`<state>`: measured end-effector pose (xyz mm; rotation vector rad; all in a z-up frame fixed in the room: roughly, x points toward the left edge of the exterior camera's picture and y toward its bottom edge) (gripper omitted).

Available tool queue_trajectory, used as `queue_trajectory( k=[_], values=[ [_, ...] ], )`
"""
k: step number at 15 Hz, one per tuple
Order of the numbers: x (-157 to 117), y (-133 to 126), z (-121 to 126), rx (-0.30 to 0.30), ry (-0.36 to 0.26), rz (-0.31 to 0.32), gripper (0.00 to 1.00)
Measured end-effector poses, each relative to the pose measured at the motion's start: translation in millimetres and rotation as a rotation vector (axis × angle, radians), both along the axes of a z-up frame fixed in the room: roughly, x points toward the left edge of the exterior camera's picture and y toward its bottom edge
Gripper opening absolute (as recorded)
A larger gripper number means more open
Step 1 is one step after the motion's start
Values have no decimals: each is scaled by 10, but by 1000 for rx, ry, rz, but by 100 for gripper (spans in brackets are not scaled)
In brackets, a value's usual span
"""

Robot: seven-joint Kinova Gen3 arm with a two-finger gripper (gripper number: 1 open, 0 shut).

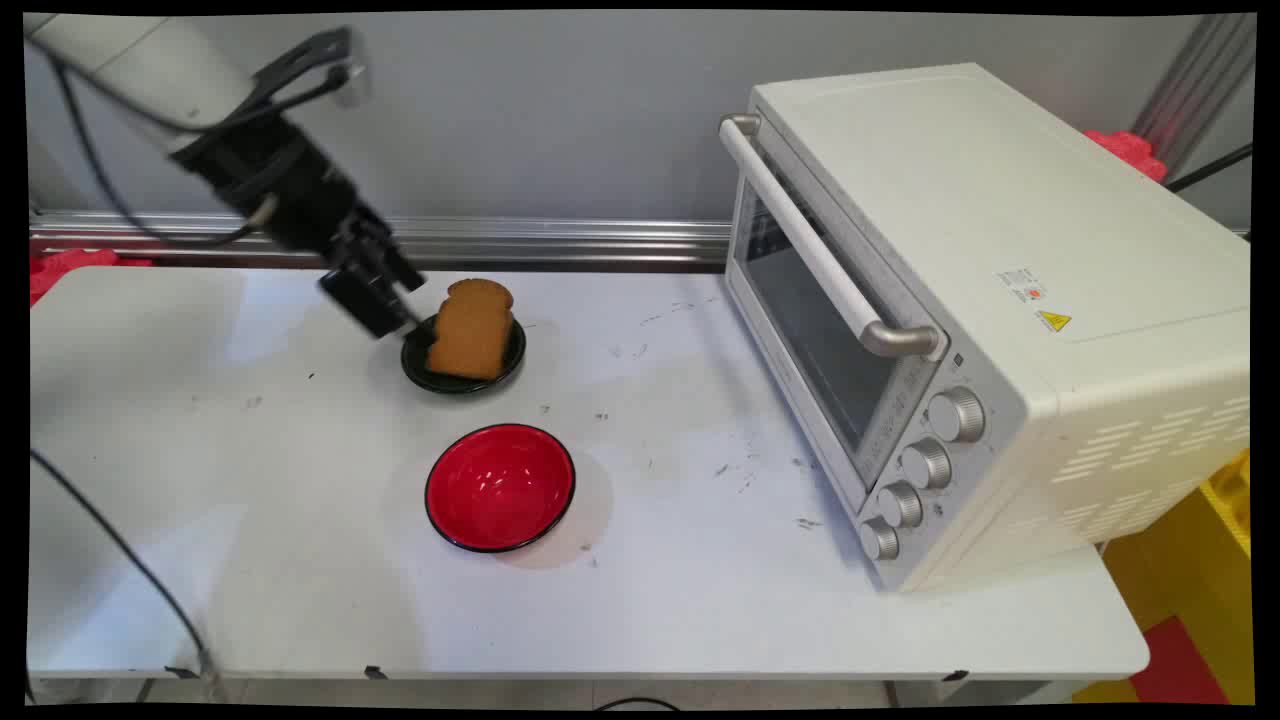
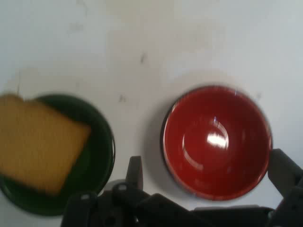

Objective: Open the oven

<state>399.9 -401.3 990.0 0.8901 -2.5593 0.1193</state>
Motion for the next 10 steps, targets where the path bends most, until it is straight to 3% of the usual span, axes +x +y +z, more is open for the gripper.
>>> queue_trajectory(
  k=[10],
  values=[
    [-837,-454,568,-70,73,30,100]
  ],
)
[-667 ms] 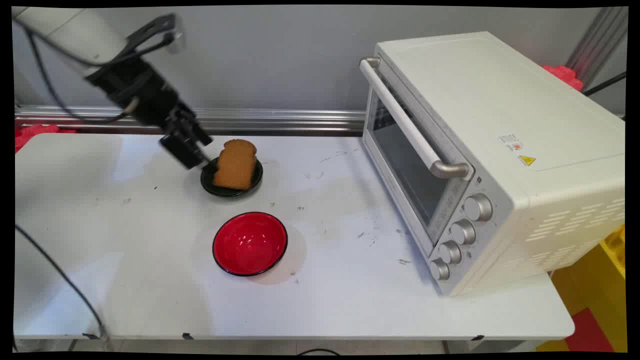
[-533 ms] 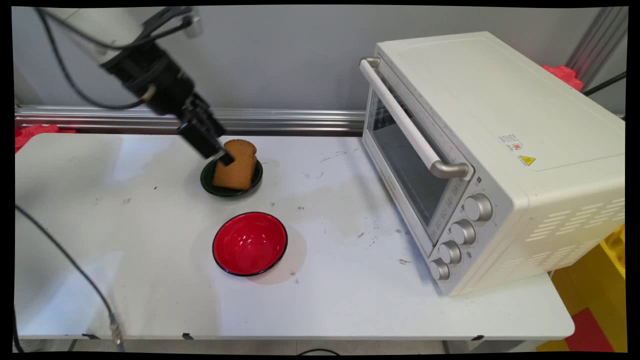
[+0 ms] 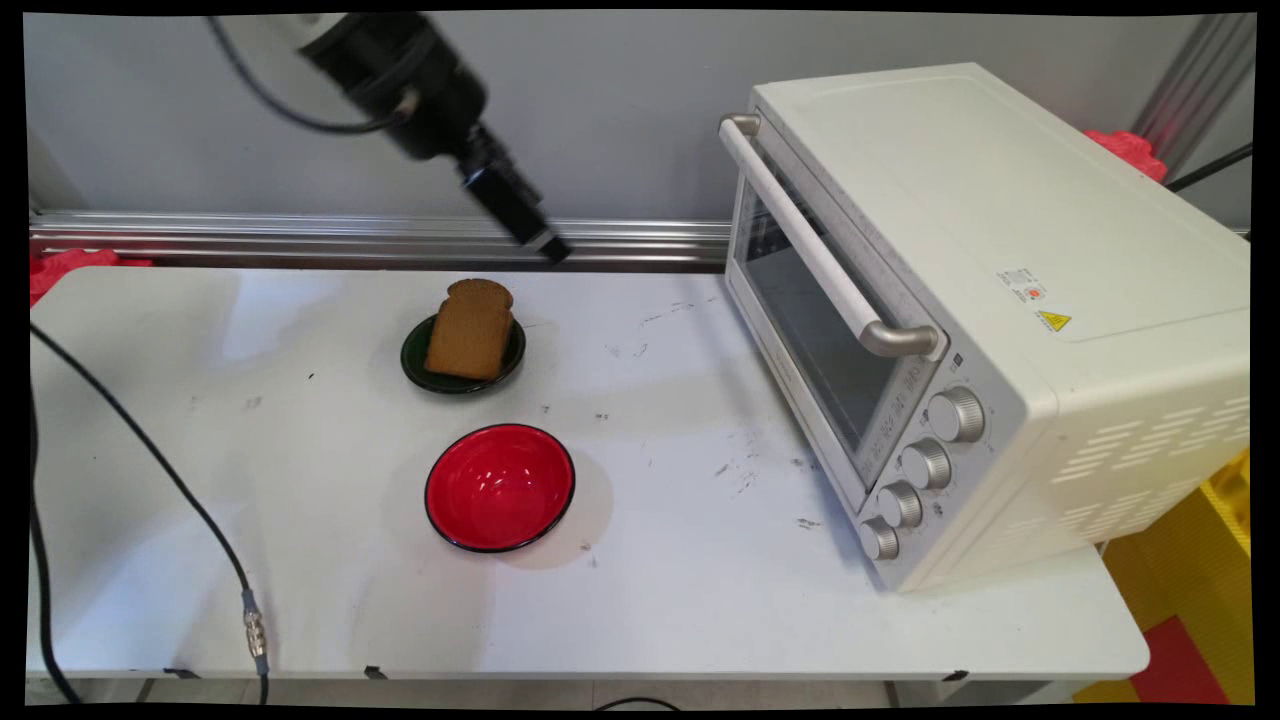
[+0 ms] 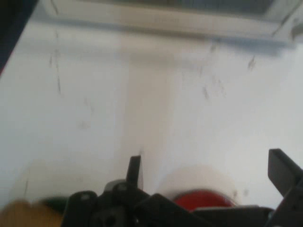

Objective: Open the oven

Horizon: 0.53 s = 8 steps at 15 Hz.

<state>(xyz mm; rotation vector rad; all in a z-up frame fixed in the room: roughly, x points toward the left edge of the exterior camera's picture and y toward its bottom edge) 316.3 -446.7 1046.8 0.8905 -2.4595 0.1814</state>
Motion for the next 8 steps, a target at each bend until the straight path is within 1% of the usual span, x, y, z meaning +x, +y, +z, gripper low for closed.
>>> queue_trajectory(
  k=[4,8],
  values=[
    [-279,-204,173,-51,37,-18,100],
    [-534,-436,319,-104,62,-39,100]
  ],
)
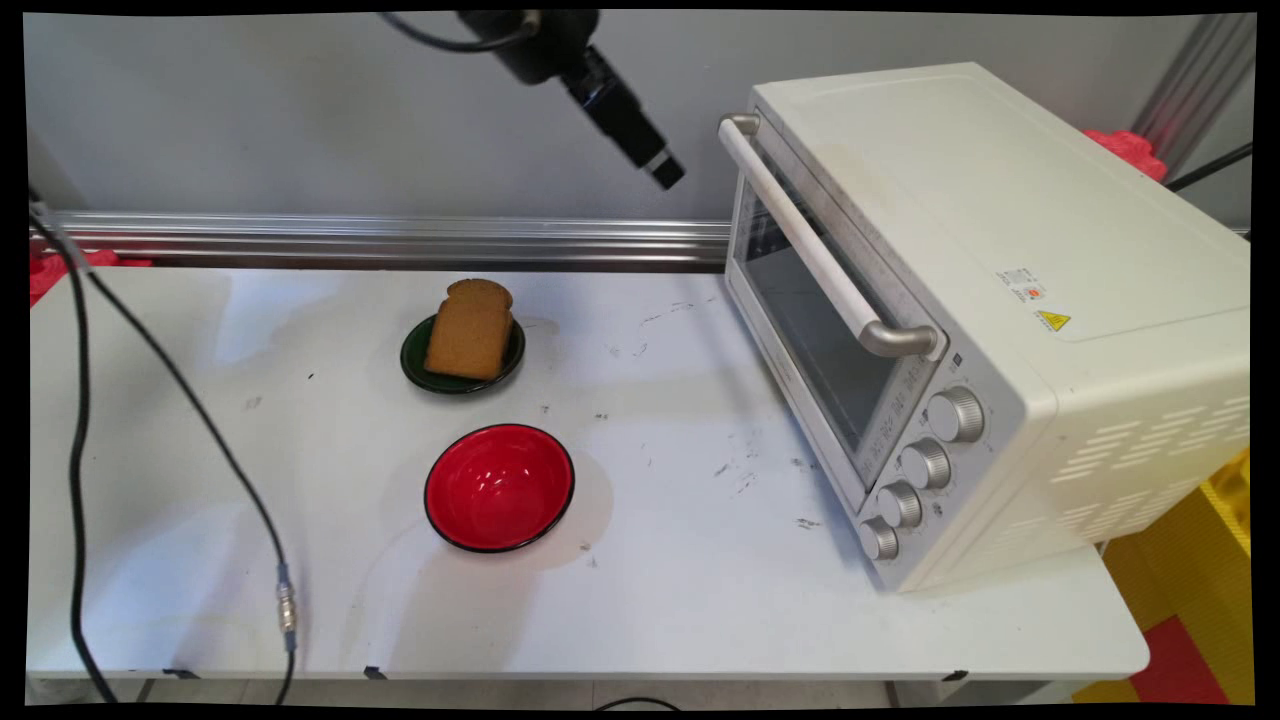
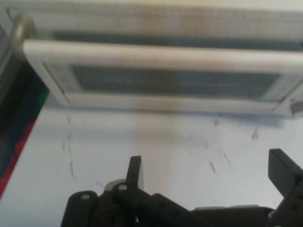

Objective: Open the oven

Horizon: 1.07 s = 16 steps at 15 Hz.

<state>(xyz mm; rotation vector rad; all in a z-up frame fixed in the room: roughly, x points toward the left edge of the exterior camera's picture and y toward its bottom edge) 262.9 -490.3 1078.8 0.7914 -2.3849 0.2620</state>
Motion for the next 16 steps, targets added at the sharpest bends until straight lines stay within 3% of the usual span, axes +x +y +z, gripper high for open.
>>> queue_trajectory(
  k=[12,13,16],
  values=[
    [-342,-316,46,-45,0,-92,100],
    [-355,-338,36,-50,-4,-101,0],
    [-385,-389,17,-62,-6,-121,0]
  ],
)
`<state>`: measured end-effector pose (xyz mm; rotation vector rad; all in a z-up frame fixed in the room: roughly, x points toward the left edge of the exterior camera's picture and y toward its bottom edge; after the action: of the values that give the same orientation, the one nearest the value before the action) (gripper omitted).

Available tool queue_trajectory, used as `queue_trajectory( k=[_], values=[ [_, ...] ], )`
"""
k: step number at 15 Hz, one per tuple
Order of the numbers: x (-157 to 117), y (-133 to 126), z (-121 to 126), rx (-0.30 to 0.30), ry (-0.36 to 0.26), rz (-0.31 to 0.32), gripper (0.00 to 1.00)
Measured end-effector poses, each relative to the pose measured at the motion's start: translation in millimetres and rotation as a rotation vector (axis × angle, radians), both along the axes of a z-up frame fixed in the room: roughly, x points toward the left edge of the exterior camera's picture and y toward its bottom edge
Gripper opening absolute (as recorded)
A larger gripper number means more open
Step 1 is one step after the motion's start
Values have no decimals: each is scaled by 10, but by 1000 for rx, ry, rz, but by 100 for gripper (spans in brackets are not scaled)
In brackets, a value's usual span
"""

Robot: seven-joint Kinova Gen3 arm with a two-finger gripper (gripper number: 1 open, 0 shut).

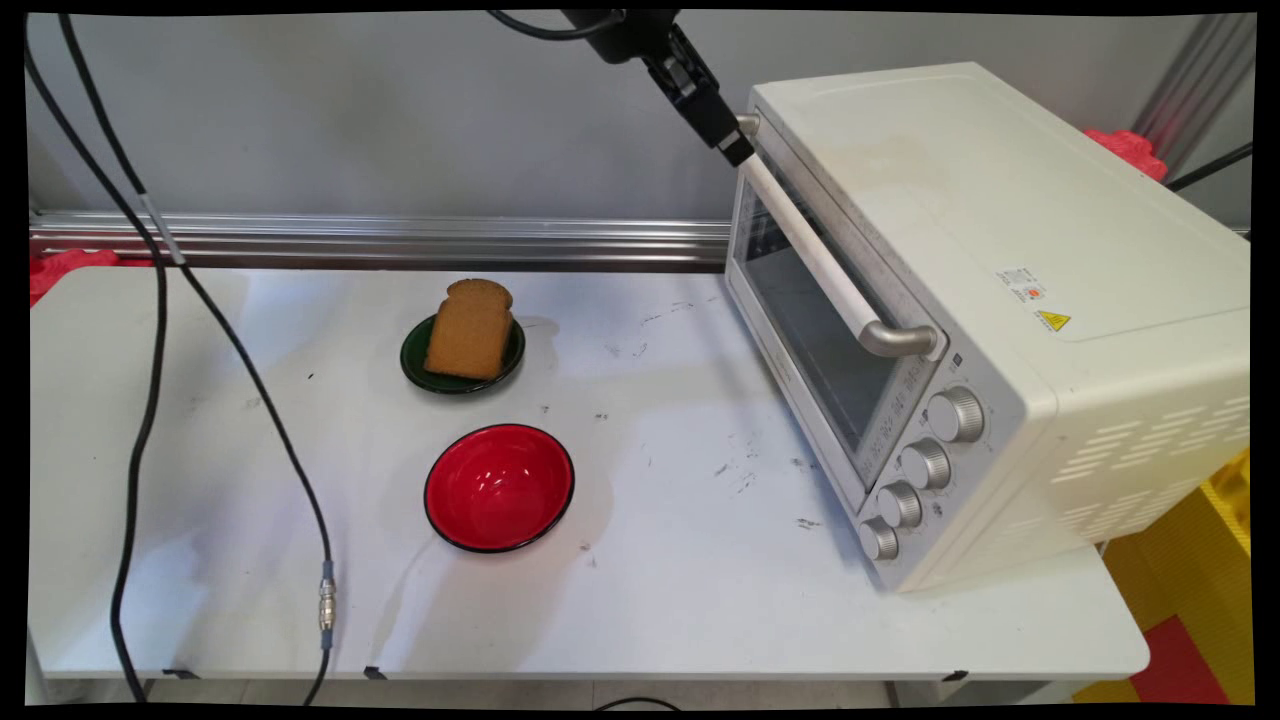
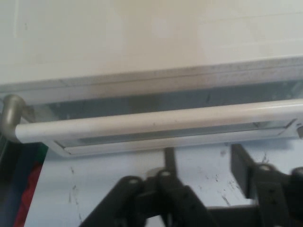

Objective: Open the oven

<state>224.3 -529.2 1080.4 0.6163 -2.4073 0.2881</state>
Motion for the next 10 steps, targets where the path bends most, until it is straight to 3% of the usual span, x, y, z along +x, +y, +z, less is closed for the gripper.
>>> queue_trajectory(
  k=[10],
  values=[
    [-94,-150,-115,-20,31,-12,0]
  ],
)
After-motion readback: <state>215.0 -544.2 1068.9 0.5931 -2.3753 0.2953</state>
